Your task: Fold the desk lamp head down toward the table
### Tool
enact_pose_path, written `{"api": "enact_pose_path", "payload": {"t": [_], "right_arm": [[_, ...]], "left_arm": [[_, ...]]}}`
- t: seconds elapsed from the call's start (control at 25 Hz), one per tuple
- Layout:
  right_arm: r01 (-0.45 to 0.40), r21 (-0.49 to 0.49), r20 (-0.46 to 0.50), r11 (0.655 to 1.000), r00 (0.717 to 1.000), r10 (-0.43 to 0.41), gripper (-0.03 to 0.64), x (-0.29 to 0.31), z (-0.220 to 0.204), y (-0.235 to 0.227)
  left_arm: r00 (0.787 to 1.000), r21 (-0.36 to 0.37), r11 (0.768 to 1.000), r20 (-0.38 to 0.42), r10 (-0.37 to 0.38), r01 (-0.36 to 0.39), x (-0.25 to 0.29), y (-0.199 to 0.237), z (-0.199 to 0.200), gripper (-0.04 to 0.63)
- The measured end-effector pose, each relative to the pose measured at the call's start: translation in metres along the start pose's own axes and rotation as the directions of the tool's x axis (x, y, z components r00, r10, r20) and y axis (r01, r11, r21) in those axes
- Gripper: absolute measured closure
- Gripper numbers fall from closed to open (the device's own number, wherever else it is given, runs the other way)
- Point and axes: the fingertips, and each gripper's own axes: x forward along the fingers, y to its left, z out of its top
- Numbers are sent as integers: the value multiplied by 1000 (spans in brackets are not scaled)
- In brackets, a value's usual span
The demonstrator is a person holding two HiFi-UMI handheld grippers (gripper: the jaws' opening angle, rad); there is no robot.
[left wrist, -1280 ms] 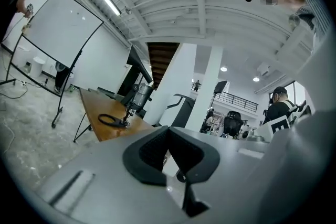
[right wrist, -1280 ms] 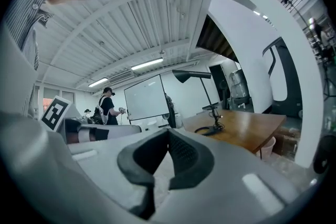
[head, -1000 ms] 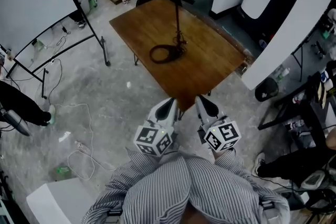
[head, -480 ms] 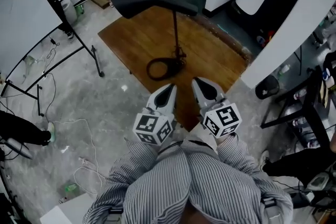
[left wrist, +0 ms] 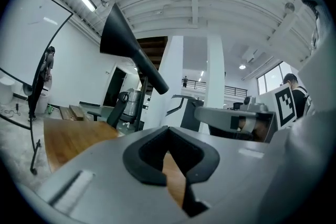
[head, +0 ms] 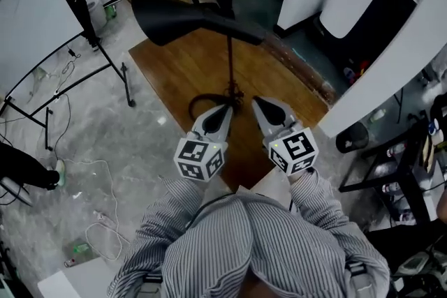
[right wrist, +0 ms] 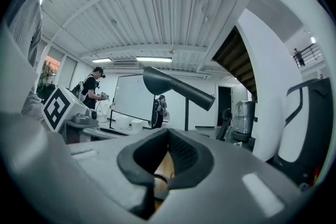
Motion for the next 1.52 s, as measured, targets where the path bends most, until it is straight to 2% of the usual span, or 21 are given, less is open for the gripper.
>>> {"api": "enact_pose_path", "payload": {"t": [0.2, 0.48, 0.68, 0.8, 1.04, 1.12, 1.2, 1.44, 1.52], "right_arm": [[-62, -67, -1, 996, 998, 62, 615, 13, 15, -23], [-111, -103, -10, 988, 994, 110, 615, 29, 19, -42], [-113, -160, -37, 981, 993, 109, 613, 47, 29, -64], [-103, -182, -47, 978, 994, 96, 582, 57, 37, -77], [-71, -305, -75, 950, 996, 50, 509, 71, 47, -100], [-79, -368, -93, 926, 994, 48, 490, 77, 47, -102], [-90, -452, -114, 887, 993, 43, 467, 82, 49, -103], [-100, -693, -171, 714, 985, -29, 425, 93, 50, -99], [-99, -740, -180, 665, 982, -53, 423, 98, 48, -100]], "left_arm": [[997, -1, 997, 7, 75, -75, 29, 18, 1, 594], [988, 21, 988, 3, 154, -154, 59, 43, 0, 594], [982, 43, 981, -31, 188, -187, 79, 60, -5, 594], [979, 57, 980, -64, 195, -191, 88, 71, -12, 593], [979, 65, 984, -103, 174, -168, 105, 83, -21, 490], [980, 63, 986, -116, 161, -154, 110, 85, -25, 475], [980, 57, 988, -131, 149, -143, 116, 87, -29, 474], [980, 46, 991, -152, 128, -123, 127, 93, -37, 476], [981, 51, 992, -148, 122, -116, 132, 92, -37, 508]]}}
